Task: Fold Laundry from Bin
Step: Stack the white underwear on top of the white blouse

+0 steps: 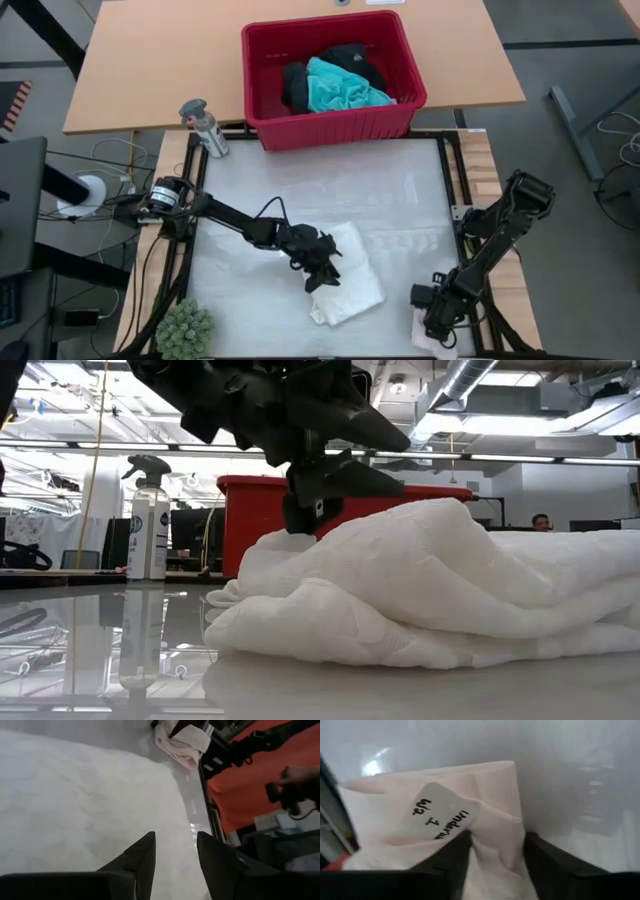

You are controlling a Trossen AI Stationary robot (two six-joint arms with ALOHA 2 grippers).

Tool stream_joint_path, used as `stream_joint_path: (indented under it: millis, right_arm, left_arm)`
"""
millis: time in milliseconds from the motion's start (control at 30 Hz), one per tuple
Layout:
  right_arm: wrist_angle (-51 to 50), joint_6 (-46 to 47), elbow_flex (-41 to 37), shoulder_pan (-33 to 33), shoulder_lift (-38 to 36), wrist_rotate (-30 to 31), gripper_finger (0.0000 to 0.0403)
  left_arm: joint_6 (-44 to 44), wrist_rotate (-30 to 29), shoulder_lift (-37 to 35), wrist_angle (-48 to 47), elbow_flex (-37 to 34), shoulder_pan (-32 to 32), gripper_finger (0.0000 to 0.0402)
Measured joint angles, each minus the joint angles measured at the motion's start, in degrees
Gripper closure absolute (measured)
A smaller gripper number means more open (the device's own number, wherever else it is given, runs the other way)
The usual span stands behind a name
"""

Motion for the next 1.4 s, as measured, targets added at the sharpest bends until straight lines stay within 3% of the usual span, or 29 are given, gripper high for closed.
stream_joint_path:
  millis: [167, 200, 367, 567, 933, 1167, 1400]
  right_arm:
    - [1.44, -0.74, -0.35, -1.53, -0.31, -0.69, 0.0362]
    - [1.5, -0.9, -0.47, -2.08, -0.55, -0.99, 0.0367]
    - [2.88, 0.41, -0.32, -5.42, -2.85, -0.97, 0.0367]
    - [0.29, 0.14, 5.24, -10.2, -6.84, 4.03, 0.0367]
    - [-4.93, -13.29, 25.67, -22.97, -8.36, 7.13, 0.0367]
    - [-1.77, -19.82, 28.87, -34.06, -8.33, 10.5, 0.0367]
    - [7.6, -17.57, 28.94, -36.06, -5.99, 9.28, 0.0367]
  left_arm:
    - [-0.27, 7.49, -2.28, 1.27, 0.0, 1.92, 0.0268]
    - [-0.04, 8.18, -3.2, 1.22, 0.0, 2.4, 0.0268]
    - [1.59, 9.24, -9.59, -0.59, 0.02, 5.03, 0.0269]
    - [6.8, 7.95, -21.29, -11.3, 0.02, 6.36, 0.0269]
    - [15.6, -13.79, -41.75, -36.66, 0.07, 5.64, 0.0269]
    - [16.79, -20.26, -46.17, -44.16, 0.07, 4.7, 0.0269]
    - [15.83, -20.49, -45.94, -48.08, 0.04, 4.36, 0.0269]
